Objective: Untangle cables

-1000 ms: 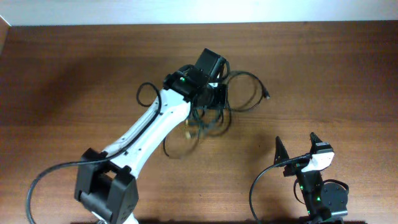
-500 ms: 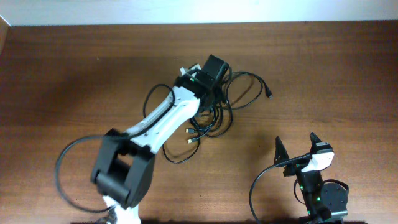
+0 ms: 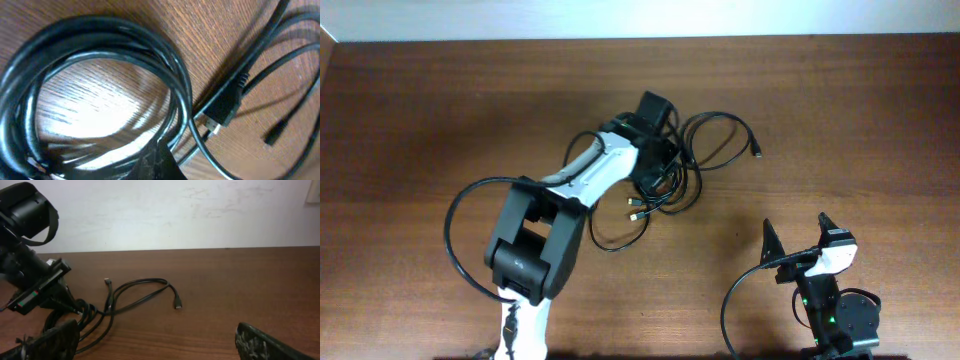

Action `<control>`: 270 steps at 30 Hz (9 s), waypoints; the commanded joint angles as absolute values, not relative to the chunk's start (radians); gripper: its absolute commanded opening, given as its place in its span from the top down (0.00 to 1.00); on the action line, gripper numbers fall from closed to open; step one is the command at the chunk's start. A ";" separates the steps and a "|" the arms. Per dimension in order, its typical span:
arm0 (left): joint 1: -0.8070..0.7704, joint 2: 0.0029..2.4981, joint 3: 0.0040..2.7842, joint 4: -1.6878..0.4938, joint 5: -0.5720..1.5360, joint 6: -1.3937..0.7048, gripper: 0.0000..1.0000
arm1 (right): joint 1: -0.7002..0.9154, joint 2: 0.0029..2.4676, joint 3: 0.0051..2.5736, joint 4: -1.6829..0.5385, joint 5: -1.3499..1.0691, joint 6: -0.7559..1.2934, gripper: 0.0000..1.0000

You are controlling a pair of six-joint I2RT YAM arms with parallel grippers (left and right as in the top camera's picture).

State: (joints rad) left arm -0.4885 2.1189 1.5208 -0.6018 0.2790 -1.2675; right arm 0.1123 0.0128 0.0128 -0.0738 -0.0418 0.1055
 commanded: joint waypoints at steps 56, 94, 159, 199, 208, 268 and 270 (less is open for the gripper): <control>-0.374 1.689 1.538 -0.839 1.189 -0.050 1.00 | 0.117 0.429 0.684 -0.677 -0.993 0.259 0.02; -0.392 1.570 1.538 -0.783 1.357 -0.250 1.00 | -0.073 1.019 0.756 -0.402 -0.816 0.674 0.96; -0.191 1.040 0.914 -0.164 1.037 -0.352 1.00 | -0.400 0.843 1.243 -1.504 -0.883 0.005 0.71; 0.198 0.955 0.913 -0.696 0.371 -0.594 0.22 | 0.015 1.555 0.818 -0.095 -1.205 0.520 0.96; -0.073 1.364 0.913 -0.630 0.751 -0.858 0.35 | 0.185 1.555 0.818 -0.086 -1.070 0.520 0.96; -0.118 1.689 0.913 -0.271 0.675 -0.842 0.01 | 0.353 1.518 0.936 -0.627 -0.558 0.505 0.31; -0.171 1.689 0.913 -0.277 0.685 -0.843 0.25 | 0.352 1.463 0.977 -0.679 -0.546 0.500 0.16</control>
